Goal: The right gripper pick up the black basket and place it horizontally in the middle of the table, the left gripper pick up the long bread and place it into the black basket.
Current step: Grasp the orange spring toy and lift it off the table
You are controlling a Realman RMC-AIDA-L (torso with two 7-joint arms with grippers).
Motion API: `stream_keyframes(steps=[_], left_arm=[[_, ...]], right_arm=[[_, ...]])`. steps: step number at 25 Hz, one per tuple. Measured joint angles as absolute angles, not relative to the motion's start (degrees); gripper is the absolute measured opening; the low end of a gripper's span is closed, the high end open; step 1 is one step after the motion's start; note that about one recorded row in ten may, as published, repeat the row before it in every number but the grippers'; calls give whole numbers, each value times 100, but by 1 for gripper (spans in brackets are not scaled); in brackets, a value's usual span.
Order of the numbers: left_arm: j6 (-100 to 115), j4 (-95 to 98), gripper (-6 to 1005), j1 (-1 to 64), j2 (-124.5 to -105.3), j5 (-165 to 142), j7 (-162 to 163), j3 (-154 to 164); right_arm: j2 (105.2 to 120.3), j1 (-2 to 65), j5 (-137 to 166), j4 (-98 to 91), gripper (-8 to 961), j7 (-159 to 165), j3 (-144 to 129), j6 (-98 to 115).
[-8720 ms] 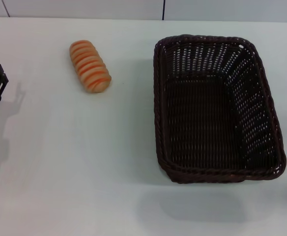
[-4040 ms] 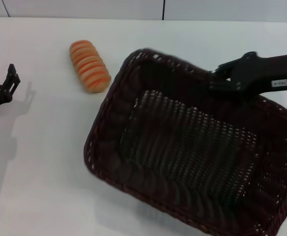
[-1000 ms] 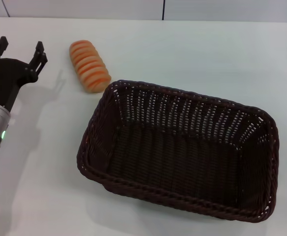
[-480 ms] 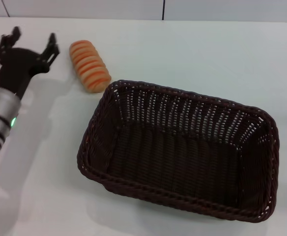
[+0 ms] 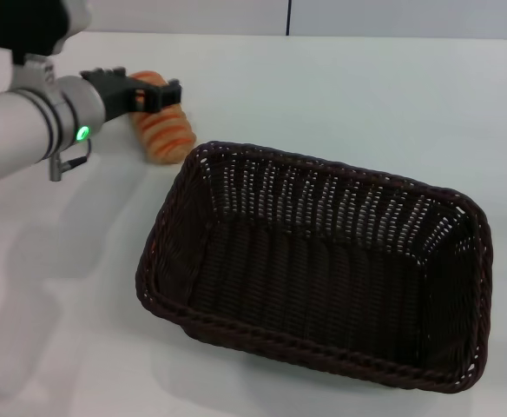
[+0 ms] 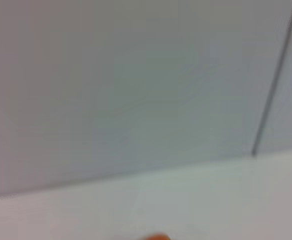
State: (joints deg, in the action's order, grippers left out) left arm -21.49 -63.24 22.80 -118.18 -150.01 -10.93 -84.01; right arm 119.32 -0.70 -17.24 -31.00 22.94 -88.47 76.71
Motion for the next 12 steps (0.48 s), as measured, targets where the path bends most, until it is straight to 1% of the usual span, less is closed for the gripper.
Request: stream_keyframes(steps=[1,2,4,5,6,7,9,10,12], left_arm=[[-2149,-6324,849,2280,-11818,-15001,-1093,-8401],[-2561,-6028,849,2653,-11852,-14946,-1146,-8567],[-2609,-5902,850,2778,-11848,-14928,-1116,-8570],[-2670,-5589,850,3034,-11845,-14908,-1043,-8584],[-2670,-5589,850,3034,-11845,-14908,-1043,-8584],[-2696,-5258,850,3293,-11844,-14897,-984,-8605],[-2696,-5258,850,3293,-11844,-14897,-984,-8605],[-2650,-4814,851,3642,-11860,-14895,-936,-8624],[-2607,-4748,851,3666,-11868,-14914,-848,-8620]], right_arm=[[11936,-70,-1720,-3093,843,2322,-8860,7685],[11936,-70,-1720,-3093,843,2322,-8860,7685],[11940,-72,-1720,-3075,843,2347,-8860,7702],[11940,-82,-1720,-3071,843,2354,-8860,7703],[11938,-109,-1720,-3084,843,2370,-8859,7709],[11938,-109,-1720,-3084,843,2370,-8859,7709],[11932,-129,-1720,-3099,843,2384,-8859,7715],[11930,-133,-1720,-3104,843,2389,-8859,7718],[11919,-138,-1721,-3112,842,2398,-8859,7725]])
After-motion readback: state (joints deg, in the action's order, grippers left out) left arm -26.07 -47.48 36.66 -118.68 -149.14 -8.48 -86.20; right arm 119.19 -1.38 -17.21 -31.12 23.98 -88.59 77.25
